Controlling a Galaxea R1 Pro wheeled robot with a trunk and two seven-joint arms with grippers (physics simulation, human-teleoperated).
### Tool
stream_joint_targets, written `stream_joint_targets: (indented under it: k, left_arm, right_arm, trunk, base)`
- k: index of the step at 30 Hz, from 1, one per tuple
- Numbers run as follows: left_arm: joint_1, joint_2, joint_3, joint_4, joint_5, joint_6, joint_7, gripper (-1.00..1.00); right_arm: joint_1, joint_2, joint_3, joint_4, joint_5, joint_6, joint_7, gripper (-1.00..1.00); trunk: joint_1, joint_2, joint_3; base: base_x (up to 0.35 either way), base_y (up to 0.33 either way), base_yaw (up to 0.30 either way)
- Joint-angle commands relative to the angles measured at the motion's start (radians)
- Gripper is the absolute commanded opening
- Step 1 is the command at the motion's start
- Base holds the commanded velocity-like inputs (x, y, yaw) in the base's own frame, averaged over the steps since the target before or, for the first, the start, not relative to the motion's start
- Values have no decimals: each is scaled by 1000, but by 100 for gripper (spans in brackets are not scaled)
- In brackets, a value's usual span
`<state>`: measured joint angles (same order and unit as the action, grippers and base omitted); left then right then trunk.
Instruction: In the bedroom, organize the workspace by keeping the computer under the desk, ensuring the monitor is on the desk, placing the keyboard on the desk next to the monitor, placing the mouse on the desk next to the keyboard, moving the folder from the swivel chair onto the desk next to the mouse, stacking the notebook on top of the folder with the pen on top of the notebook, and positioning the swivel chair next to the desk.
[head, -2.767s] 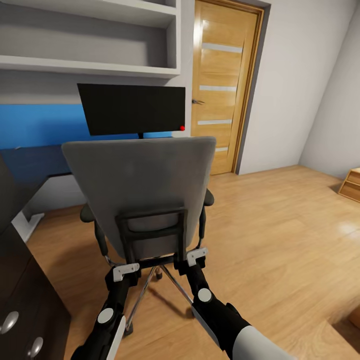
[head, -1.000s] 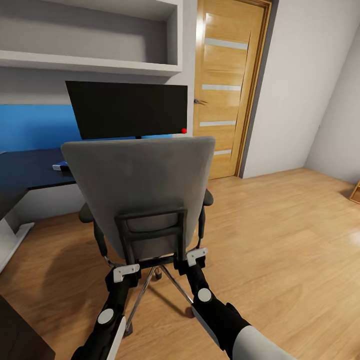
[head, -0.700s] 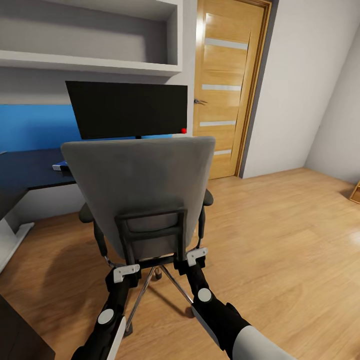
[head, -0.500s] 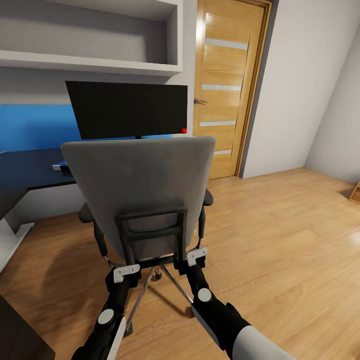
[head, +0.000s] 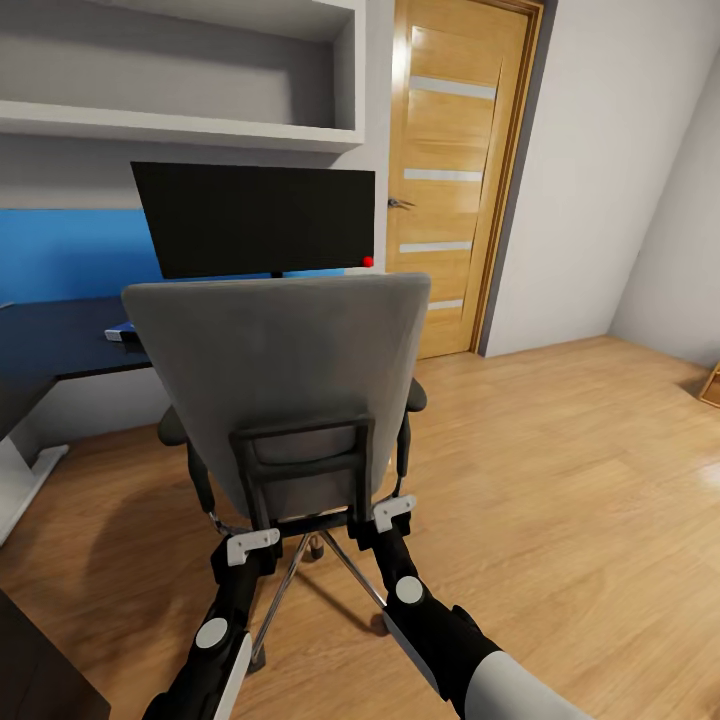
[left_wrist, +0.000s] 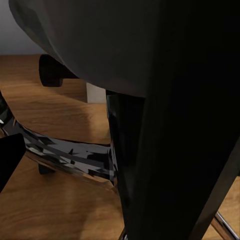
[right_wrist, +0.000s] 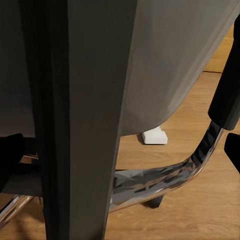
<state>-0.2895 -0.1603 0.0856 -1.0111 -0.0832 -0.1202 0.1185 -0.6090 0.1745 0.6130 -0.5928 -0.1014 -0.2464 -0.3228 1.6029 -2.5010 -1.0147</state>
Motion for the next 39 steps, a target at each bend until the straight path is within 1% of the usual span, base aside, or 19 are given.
stream_joint_targets:
  k: [1,20,39]
  left_arm:
    - [0,-1,2,0,-9,-3,3,100]
    - [0,-1,2,0,-9,-3,4,100]
    - [0,-1,2,0,-9,-3,4,100]
  right_arm:
    - [-1,0,6,2,-11,-7,-5,100]
    - [-1,0,5,2,-11,-7,-6,100]
    - [-1,0,5,1,-11,-7,-6,100]
  trunk:
    - [0,0,-1]
    - [0,0,-1]
    - [0,0,-1]
  base:
    - [0,0,0]
    - [-10,0,0]
    - [-232,-55,0]
